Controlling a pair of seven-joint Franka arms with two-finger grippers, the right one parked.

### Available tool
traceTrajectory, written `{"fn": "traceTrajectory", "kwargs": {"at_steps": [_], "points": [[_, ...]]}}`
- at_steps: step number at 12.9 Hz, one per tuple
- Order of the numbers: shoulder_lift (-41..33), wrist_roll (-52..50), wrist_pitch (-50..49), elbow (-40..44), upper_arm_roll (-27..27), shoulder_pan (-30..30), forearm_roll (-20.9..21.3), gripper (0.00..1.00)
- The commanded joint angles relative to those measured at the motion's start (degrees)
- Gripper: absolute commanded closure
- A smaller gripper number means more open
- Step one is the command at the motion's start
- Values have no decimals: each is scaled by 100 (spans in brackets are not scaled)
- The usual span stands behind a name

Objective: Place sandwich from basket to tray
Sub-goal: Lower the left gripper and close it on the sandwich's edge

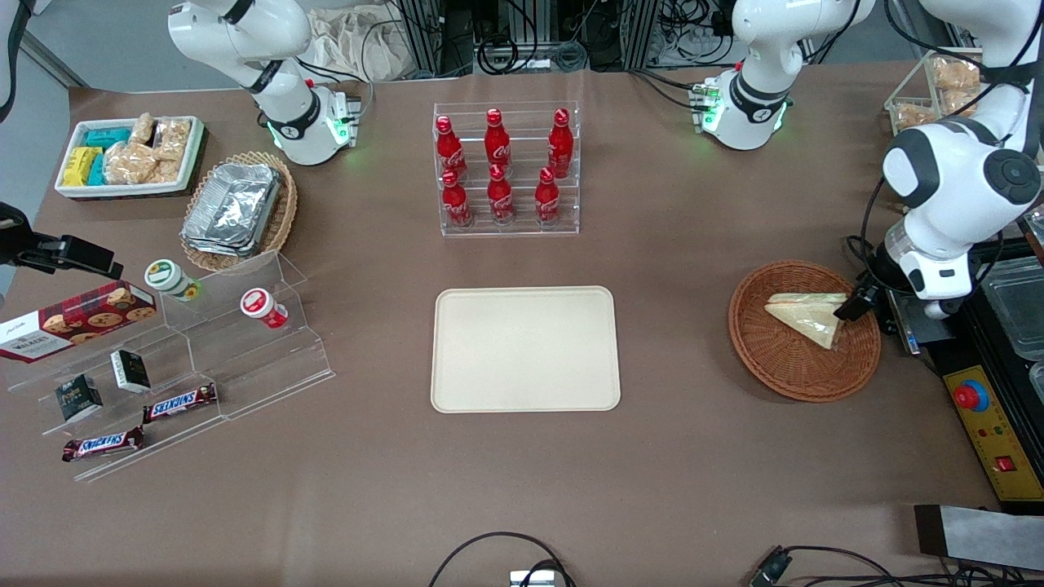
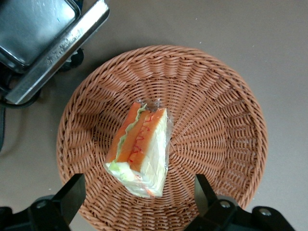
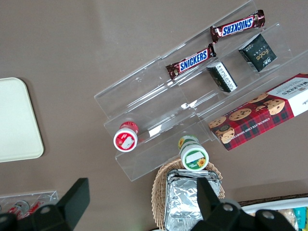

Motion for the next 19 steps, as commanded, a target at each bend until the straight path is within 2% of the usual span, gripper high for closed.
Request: {"fn": "traceTrajectory", "kwargs": {"at_steps": [1, 16, 18, 19], "points": [[113, -57, 359, -143, -39, 46, -90, 0], [623, -74, 1019, -258, -39, 46, -160, 0], [676, -162, 1106, -258, -48, 37, -196, 6], [720, -162, 1141, -258, -39, 37, -196, 13]]}}
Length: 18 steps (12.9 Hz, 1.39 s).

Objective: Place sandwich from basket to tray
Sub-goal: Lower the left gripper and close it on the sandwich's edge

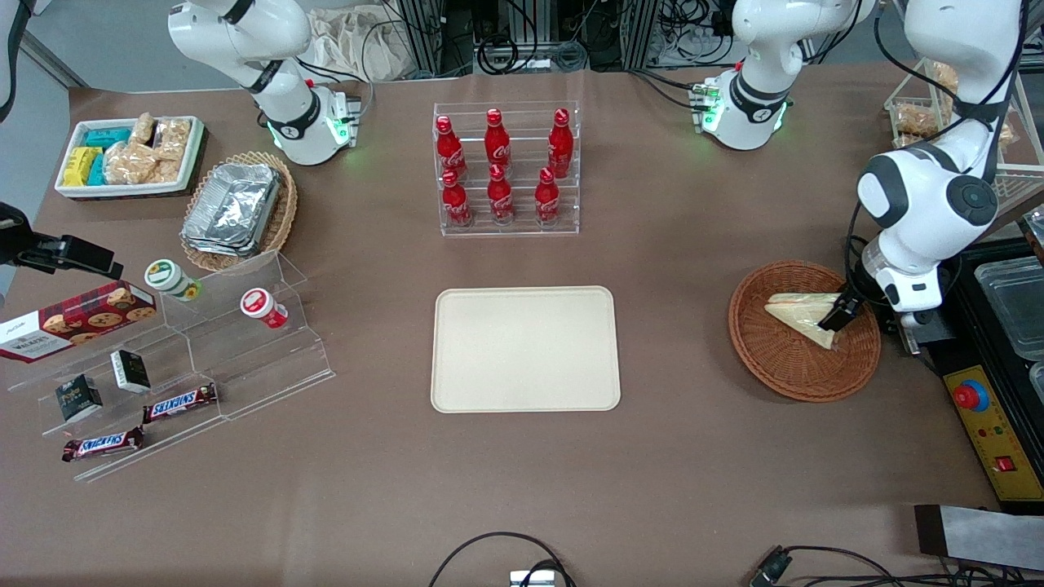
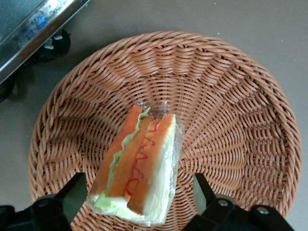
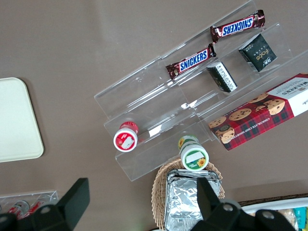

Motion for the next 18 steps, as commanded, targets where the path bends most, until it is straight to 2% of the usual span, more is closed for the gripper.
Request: {"fn": "traceTrajectory", "kwargs": {"at_steps": [1, 3, 6, 12, 18], "points": [[89, -97, 325, -80, -39, 32, -70, 21], [142, -97, 387, -88, -48, 32, -70, 41], [142, -97, 396, -88, -48, 32, -70, 54], [-42, 35, 194, -45, -48, 14, -52, 56], [-656, 1035, -719, 43, -74, 6, 71, 59]]}}
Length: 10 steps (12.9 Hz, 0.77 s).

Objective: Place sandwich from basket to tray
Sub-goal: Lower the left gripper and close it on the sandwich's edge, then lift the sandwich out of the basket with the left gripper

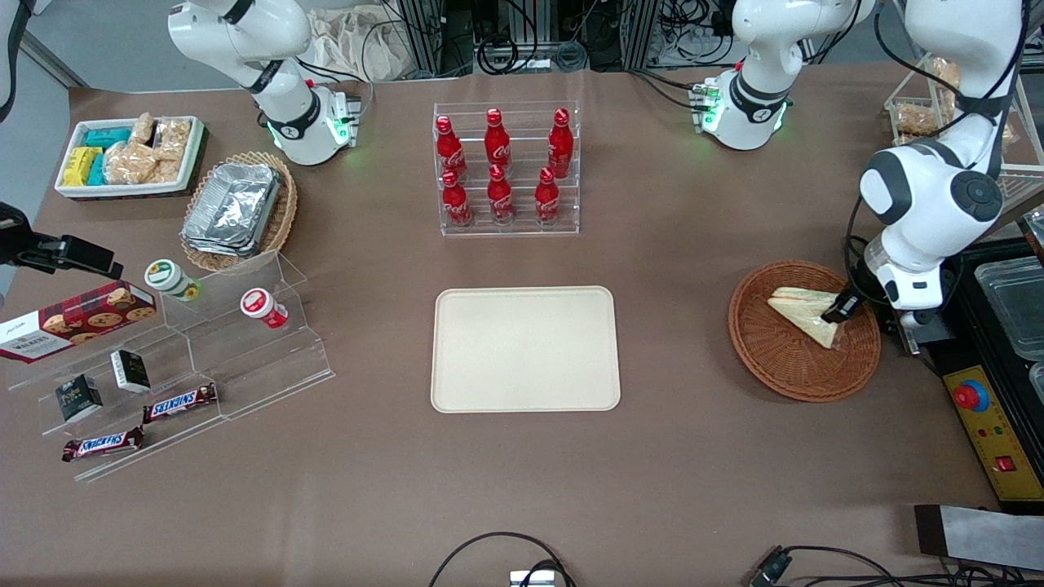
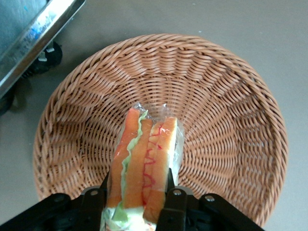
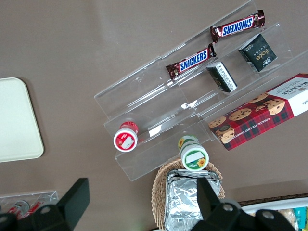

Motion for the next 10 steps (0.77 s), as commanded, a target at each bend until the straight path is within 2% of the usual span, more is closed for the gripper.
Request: {"fn": "traceTrajectory", "kwargs": {"at_steps": [1, 3, 5, 7, 10], "points": [[-460, 716, -471, -8, -39, 2, 63, 59], [-672, 1472, -760, -8, -48, 1, 202, 58], [-821, 1922, -954, -8, -57, -25, 641, 58], [-971, 2334, -1095, 0, -92, -51, 897, 58], [-1024, 2688, -1420, 211, -495, -51, 932, 58]]}}
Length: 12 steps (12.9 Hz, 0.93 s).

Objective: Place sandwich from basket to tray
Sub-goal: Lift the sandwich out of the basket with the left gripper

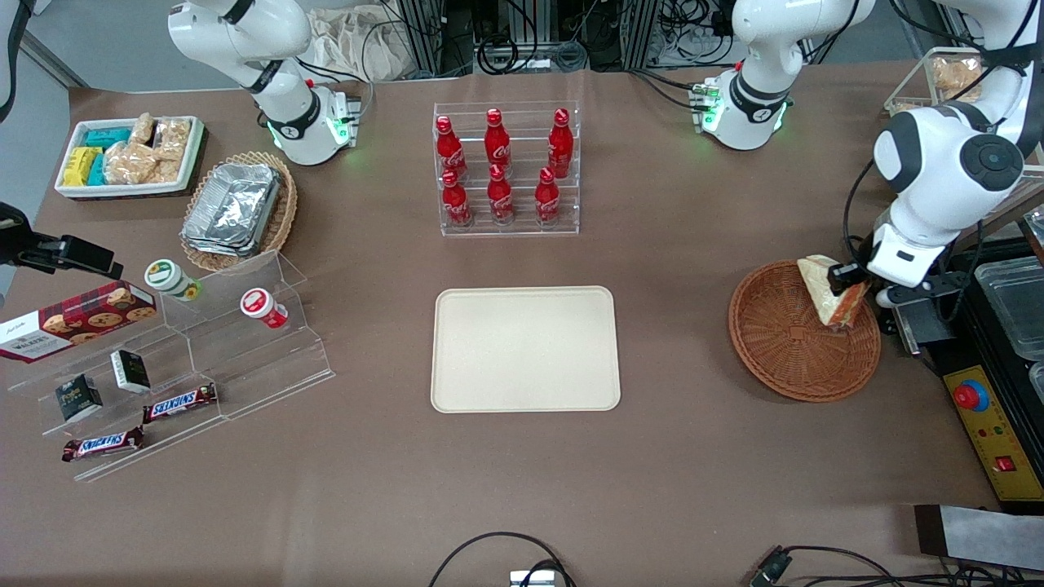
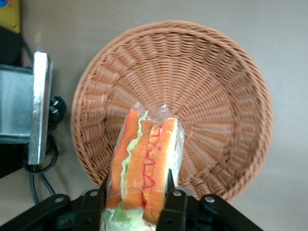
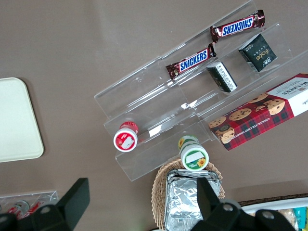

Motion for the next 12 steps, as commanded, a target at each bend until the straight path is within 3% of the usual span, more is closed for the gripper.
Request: {"fn": "traceTrajectory", "kwargs": {"at_steps": [1, 7, 12], "points": [[-154, 152, -407, 225, -369, -9, 129, 58], [-49, -32, -1304, 1077, -1291, -9, 173, 58], [495, -1253, -1620, 1824, -2285, -9, 428, 58]]}}
